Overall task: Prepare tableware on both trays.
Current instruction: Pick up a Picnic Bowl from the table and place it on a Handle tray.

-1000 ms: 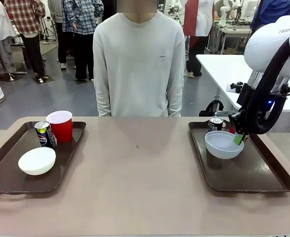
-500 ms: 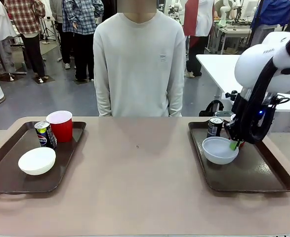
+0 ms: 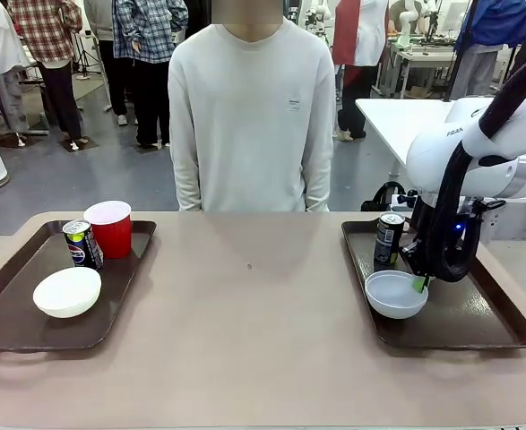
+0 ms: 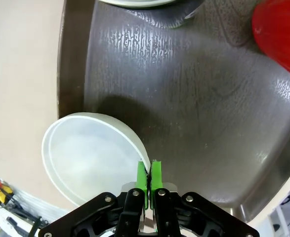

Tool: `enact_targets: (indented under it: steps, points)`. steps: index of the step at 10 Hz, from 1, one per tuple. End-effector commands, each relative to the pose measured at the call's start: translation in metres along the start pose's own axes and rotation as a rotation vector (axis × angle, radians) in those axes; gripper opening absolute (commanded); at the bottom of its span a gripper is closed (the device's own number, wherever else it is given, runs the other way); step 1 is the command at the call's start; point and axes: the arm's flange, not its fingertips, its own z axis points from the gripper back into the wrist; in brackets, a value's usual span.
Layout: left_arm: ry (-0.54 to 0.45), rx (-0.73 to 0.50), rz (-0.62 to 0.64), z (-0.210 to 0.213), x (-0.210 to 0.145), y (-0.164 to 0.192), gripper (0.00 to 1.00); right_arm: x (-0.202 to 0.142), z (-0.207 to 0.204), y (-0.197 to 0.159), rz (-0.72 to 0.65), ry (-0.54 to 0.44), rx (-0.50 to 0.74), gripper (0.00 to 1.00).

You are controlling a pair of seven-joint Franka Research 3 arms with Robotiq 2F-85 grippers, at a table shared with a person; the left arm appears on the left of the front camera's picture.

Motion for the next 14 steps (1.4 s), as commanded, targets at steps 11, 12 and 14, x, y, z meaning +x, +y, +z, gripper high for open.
enact_targets:
  steps: [11, 12, 14]
  points:
    - [-0.005, -0.016, -0.024, 0.001, 0.000, 0.000, 1.00, -0.097, 0.090, 0.015, 0.166, -0.066, 0.033, 1.00]
    - [-0.005, -0.016, -0.024, 0.001, 0.000, 0.000, 1.00, -0.104, 0.093, 0.020, 0.174, -0.097, 0.004, 0.95]
    - [-0.005, -0.016, -0.024, 0.001, 0.000, 0.000, 1.00, -0.083, 0.092, 0.013, 0.135, -0.057, 0.013, 0.95]
